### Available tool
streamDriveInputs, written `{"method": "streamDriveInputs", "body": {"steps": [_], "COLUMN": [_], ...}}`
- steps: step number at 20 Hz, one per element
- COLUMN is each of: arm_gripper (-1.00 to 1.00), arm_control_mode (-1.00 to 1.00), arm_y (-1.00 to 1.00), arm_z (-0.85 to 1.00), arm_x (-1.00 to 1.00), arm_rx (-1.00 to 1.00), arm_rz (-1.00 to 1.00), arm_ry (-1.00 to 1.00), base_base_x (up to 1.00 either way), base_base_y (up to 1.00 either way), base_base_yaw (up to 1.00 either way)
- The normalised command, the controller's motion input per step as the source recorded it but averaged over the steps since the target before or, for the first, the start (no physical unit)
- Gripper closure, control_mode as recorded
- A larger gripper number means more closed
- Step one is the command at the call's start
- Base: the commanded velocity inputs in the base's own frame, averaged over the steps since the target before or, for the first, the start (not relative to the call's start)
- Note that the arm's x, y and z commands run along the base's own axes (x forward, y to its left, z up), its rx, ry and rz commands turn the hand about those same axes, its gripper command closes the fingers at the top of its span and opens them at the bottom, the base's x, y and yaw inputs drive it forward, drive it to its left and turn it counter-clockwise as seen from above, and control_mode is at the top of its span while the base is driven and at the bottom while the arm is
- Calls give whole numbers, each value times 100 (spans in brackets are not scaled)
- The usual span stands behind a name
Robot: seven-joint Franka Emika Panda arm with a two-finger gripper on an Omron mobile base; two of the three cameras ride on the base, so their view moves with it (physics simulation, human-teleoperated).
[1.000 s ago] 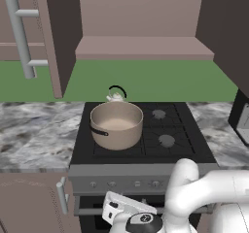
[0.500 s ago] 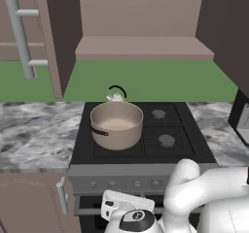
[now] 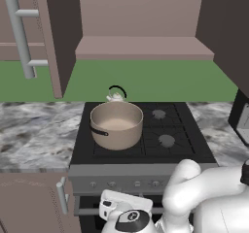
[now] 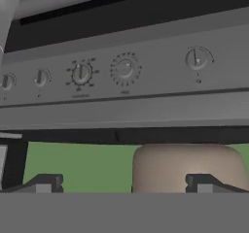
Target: Pick the kettle from the cabinet and place it on a stove burner. Then pick the pot from the counter and place it on another stove burner. Finally, turn both burners on.
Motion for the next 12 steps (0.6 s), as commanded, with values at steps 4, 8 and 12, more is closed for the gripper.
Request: {"method": "streamDriveInputs", "body": {"steps": [4,8,12], "arm_gripper": [-100,-100,-100], "arm_control_mode": [-100,-100,-100], "arm_y": [0,0,0], "arm_z": [-3,-5,-8], "arm_x": [16,20,12], "arm_rx": [0,0,0], "arm_rz": [1,3,4], "arm_ry": [-1,0,0], "base_base_x": [0,0,0], "base_base_y": [0,0,0], "base_base_yaw": [0,0,0]}}
